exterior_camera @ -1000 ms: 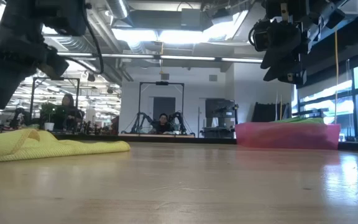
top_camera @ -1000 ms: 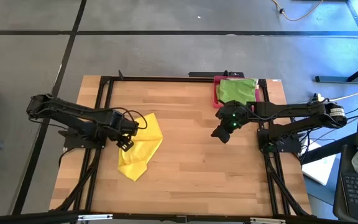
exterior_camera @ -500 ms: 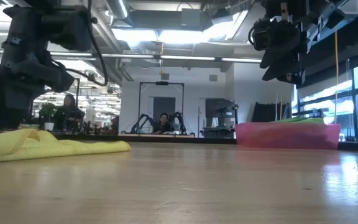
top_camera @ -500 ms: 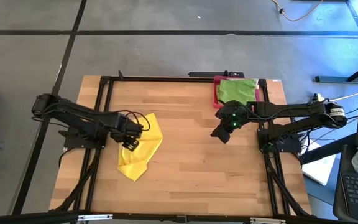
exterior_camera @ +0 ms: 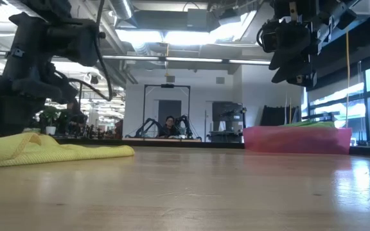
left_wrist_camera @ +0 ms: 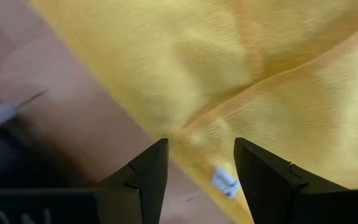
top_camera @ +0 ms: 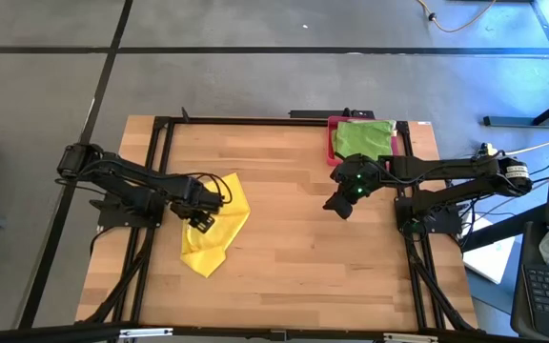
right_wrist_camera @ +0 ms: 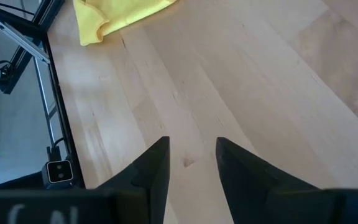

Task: Fold microfiber towels
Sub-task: Fold the yellow towel

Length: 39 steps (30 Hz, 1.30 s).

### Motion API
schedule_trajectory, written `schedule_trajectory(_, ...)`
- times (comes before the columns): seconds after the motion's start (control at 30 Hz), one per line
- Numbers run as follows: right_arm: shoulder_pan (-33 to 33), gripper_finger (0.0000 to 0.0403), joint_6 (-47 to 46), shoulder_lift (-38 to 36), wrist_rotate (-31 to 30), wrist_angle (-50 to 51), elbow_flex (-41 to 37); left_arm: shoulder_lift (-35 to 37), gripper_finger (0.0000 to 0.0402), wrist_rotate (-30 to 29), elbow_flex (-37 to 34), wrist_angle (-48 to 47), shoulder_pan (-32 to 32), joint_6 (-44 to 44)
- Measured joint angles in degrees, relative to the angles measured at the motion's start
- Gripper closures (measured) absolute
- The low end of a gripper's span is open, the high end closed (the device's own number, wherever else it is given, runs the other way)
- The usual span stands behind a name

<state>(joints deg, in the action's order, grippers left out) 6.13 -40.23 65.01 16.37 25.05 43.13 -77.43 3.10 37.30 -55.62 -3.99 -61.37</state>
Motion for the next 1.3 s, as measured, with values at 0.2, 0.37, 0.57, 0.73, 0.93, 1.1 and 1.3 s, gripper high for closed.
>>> schedule_trajectory(0.2, 0.00, 0.0270, 0.00, 0.00, 0.21, 0.01, 0.00, 0.44, 0.0225, -1.43, 0.00, -0.75, 0.08, -1.43)
schedule_trajectory(0.37, 0.00, 0.0270, 0.02, 0.00, 0.23, 0.01, 0.00, 0.44, 0.0225, -2.21, -0.02, 2.23, 0.30, -1.10)
schedule_trajectory(0.57, 0.00, 0.0270, 0.02, 0.00, 0.26, 0.03, 0.00, 0.44, 0.0225, -0.30, -2.34, 3.13, 1.51, -1.11)
schedule_trajectory(0.73, 0.00, 0.0270, 0.02, 0.00, 0.27, 0.03, 0.00, 0.44, 0.0225, 0.95, -2.73, 3.15, 1.85, -1.07)
schedule_trajectory(0.93, 0.00, 0.0270, 0.09, 0.00, 0.29, 0.03, 0.00, 0.44, 0.0225, 1.19, -2.73, 4.30, 1.84, -1.39)
schedule_trajectory(1.1, 0.00, 0.0270, 0.22, 0.00, 0.27, 0.03, 0.00, 0.44, 0.0225, 2.52, -2.73, 5.39, 1.84, -1.57)
schedule_trajectory(1.3, 0.00, 0.0270, 0.24, 0.00, 0.25, 0.03, 0.00, 0.44, 0.0226, 2.49, -2.46, 5.06, 1.84, -1.57)
